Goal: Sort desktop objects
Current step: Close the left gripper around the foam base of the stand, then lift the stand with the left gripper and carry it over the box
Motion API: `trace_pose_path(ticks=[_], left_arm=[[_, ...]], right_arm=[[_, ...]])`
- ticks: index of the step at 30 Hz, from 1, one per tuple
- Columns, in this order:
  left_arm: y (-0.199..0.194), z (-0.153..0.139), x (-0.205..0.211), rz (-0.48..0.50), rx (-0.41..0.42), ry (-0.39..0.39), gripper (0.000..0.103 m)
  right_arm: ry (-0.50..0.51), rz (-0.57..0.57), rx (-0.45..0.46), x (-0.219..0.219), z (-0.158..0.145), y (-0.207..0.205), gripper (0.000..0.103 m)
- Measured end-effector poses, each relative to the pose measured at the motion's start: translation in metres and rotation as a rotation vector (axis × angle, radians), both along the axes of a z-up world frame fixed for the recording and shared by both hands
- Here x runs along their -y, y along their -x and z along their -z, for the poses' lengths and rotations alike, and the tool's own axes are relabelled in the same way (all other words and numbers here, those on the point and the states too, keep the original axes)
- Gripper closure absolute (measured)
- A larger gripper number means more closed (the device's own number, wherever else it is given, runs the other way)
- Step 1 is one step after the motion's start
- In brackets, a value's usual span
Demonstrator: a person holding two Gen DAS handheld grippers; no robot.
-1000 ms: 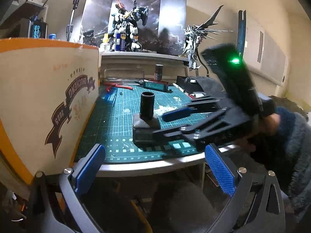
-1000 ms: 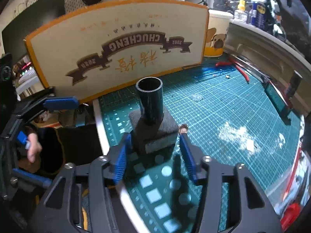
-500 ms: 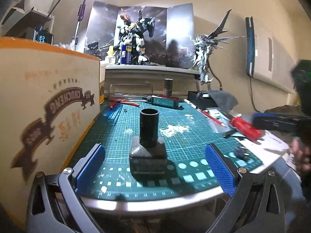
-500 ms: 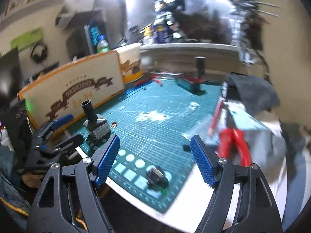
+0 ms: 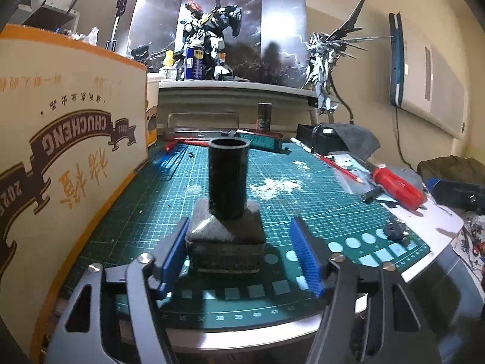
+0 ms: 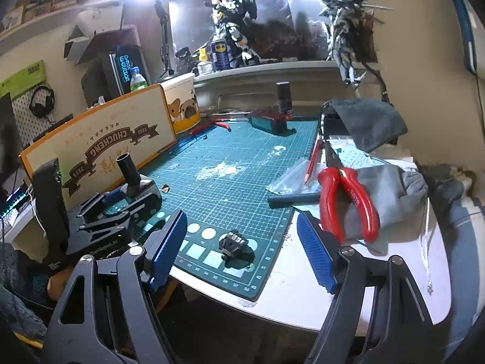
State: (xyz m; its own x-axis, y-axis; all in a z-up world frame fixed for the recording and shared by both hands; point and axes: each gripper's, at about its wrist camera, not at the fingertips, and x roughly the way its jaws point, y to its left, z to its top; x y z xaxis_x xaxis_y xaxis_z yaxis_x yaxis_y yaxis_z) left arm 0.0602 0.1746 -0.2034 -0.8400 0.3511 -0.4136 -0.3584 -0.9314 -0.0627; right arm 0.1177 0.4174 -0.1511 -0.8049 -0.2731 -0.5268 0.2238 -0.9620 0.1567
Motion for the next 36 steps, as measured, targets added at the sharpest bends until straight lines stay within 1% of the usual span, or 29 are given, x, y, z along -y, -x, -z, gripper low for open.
trace_pose_path(ticks=[1, 2, 3, 10, 15, 19, 25, 29, 31, 32, 36], left_arm=[[0.002, 0.001, 0.0, -0.005, 0.004, 0.005, 0.049], [0.003, 0.002, 0.001, -0.011, 0.008, 0.011, 0.054], [0.005, 0.003, 0.002, -0.015, 0.013, 0.012, 0.057], [0.006, 0.004, 0.004, -0.002, 0.014, 0.002, 0.058], [0.005, -0.002, 0.004, 0.018, 0.017, -0.011, 0.058], [0.0, -0.019, 0.004, 0.04, 0.001, -0.012, 0.058], [-0.013, -0.072, 0.017, 0.081, -0.017, -0.044, 0.058], [-0.025, -0.119, 0.031, 0.113, -0.042, -0.047, 0.058], [-0.033, -0.149, 0.047, 0.129, -0.056, -0.057, 0.058], [-0.034, -0.16, 0.053, 0.133, -0.055, -0.063, 0.058], [-0.024, -0.21, 0.096, 0.134, -0.017, -0.09, 0.058]], right_arm=[[0.001, -0.003, -0.001, 0.001, 0.0, 0.0, 0.03], [0.001, -0.006, -0.001, 0.002, -0.001, 0.0, 0.03], [0.0, -0.009, -0.002, 0.003, -0.001, 0.0, 0.03], [-0.002, -0.026, 0.004, 0.012, 0.001, 0.001, 0.03], [0.002, -0.03, 0.006, 0.014, 0.001, 0.001, 0.03], [0.008, -0.034, 0.005, 0.014, 0.001, 0.001, 0.03], [0.018, -0.051, -0.001, 0.018, -0.001, 0.007, 0.03], [0.022, -0.079, -0.015, 0.026, -0.005, 0.013, 0.03], [0.023, -0.092, -0.025, 0.031, -0.008, 0.016, 0.03], [0.023, -0.098, -0.031, 0.033, -0.01, 0.018, 0.03], [0.032, -0.13, -0.059, 0.043, -0.016, 0.023, 0.03]])
